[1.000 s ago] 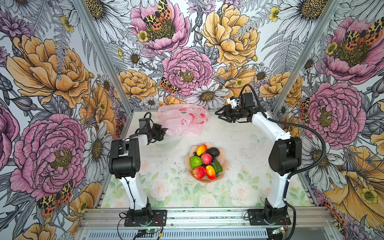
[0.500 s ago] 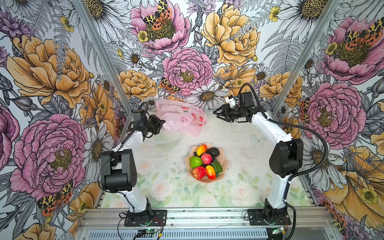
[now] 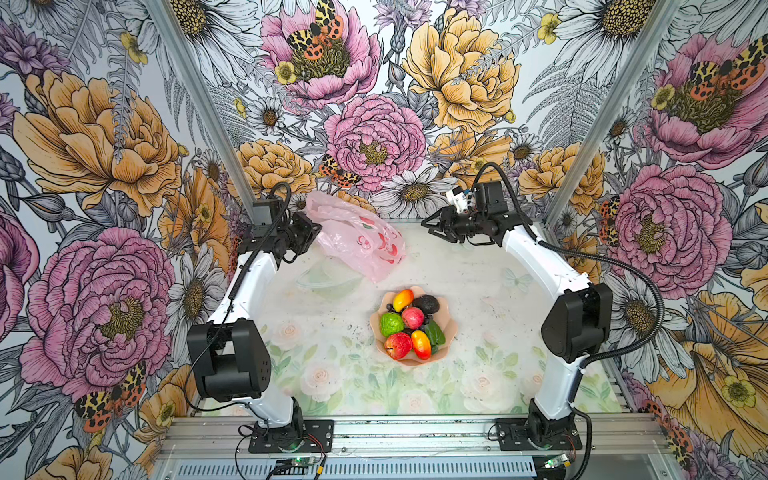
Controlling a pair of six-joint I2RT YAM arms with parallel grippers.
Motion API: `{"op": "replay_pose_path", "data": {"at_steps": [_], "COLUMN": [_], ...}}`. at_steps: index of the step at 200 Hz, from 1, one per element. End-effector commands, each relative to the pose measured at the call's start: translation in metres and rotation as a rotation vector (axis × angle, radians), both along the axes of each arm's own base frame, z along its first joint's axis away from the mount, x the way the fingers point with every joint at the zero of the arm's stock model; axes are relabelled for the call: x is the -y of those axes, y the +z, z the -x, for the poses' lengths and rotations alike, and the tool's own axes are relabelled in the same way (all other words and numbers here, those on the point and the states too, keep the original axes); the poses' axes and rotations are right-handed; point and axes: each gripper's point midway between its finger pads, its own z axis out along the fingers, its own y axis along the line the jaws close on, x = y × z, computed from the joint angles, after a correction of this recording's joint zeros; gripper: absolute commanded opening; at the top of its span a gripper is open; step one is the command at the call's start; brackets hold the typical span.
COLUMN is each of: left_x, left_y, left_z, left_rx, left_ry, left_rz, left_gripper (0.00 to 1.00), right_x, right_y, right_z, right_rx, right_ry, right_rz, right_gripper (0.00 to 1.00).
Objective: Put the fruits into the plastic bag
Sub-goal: 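Lift the pink bag upward with the left gripper while the right moves toward it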
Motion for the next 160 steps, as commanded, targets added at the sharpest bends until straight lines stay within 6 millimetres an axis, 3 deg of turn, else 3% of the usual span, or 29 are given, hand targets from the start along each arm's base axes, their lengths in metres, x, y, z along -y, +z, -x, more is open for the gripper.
{"op": "replay_pose_path", "data": {"at_steps": [1,49,113,116,134,160], "left_x": [0.000,0.020,0.098,0.104,0.134,0.191], "left_y": [0.028,0.079,0.108,0.092,0.077,0.056], "left_z": [0.005,0.002,0.004,-0.003,-0.001,0.015], "left_rx": [0.040,0.094,0.197,0.171,0.172,0.200], "left_ry": [-0.020,-0.084,-0.228,-0.249,-0.336,-0.510], "left_rz": [-0.130,-0.390,-0.683,-0.697,-0.729,-0.745], "left_gripper": [0.00,0.00,0.00,0.00,0.00,0.00], "right_x": [0.001,0.005,0.025,0.027,0.039,0.062], "right_y": [0.031,0.047,0.059,0.057,0.054,0.044], "right_z": [0.011,0.024,0.042,0.043,0.050,0.060], "right_rx": [0.068,0.110,0.150,0.146,0.143,0.121], "right_ry": [-0.014,-0.025,-0.064,-0.068,-0.094,-0.145], "right_rz": [-0.011,-0.004,0.014,0.016,0.025,0.041], "right_gripper": [0.48,0.48,0.48,0.48,0.48,0.48]}}
